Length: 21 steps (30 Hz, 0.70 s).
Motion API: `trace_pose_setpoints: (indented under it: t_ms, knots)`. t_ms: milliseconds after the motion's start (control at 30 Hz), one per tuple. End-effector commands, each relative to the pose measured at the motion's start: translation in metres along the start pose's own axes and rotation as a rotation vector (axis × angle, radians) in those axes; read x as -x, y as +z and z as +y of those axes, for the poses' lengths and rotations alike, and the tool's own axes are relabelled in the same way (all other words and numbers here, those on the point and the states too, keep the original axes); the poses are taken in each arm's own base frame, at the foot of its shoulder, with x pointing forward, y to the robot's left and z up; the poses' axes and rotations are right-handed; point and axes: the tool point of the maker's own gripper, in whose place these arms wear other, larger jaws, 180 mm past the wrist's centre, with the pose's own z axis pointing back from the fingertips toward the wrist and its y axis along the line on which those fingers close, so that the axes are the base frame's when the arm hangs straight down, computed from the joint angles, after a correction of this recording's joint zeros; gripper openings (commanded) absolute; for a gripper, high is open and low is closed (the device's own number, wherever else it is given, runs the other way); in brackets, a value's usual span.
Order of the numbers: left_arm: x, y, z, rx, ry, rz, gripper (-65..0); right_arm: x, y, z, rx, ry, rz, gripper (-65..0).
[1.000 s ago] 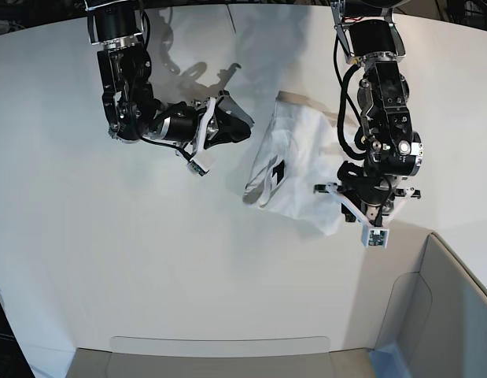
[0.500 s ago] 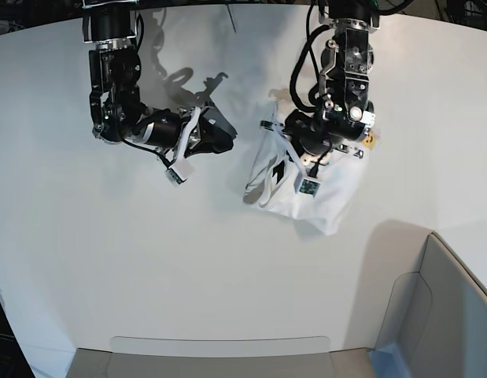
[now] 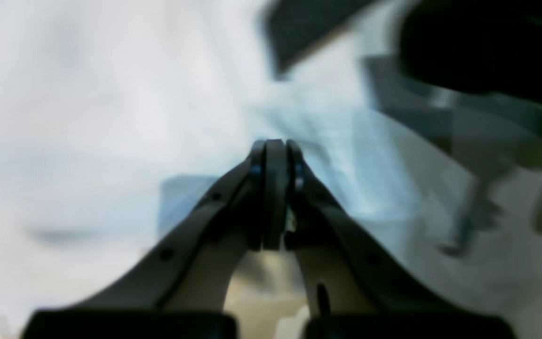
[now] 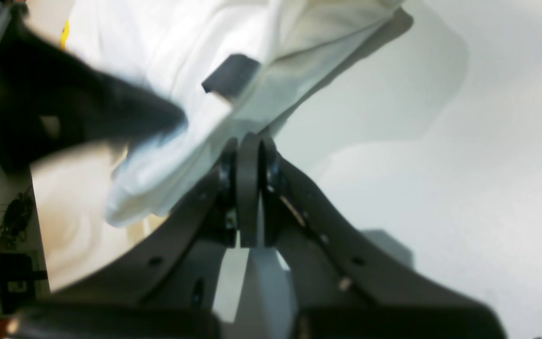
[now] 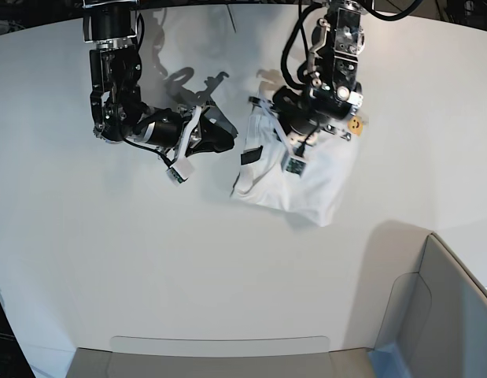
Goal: Layout the t-shirt on the table in an organized manner, then fold the t-shirt properly
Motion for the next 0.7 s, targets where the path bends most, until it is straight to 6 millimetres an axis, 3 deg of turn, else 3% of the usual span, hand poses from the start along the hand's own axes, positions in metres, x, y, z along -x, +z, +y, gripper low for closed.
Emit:
trace_pose_setpoints:
  t_ms: [0,100,167,333,567,667]
  knots:
    - [-0.044,0.012,0.010,-0.027,0.002,-0.138,-65.0,-0.017,0.002,0.003,-0.013,0.028,-0.050,-65.0]
    - [-0.077,0.016,0.020,-0.049,-0.007,-0.202,-65.0,-0.016,0.002,0.003,-0.013,0.026,-0.048,-65.0]
    - [-0.085,0.007,0.021,-0.042,-0.009,-0.190,-65.0,-0.012,0.002,0.004,-0.014,0.020,-0.043,-65.0]
    - [-0.077,-0.030,-0.010,0.027,-0.085,-0.079,-65.0,-0.010,0.002,0.004,-0.013,0.016,-0.042,-65.0]
    - [-0.051,-0.052,-0.057,0.106,-0.218,-0.002,-65.0,-0.010,0.002,0.004,-0.013,0.016,-0.042,-65.0]
    - [-0.053,-0.052,-0.057,0.103,-0.224,-0.009,-65.0,-0.010,0.002,0.003,-0.013,0.015,-0.041,-65.0]
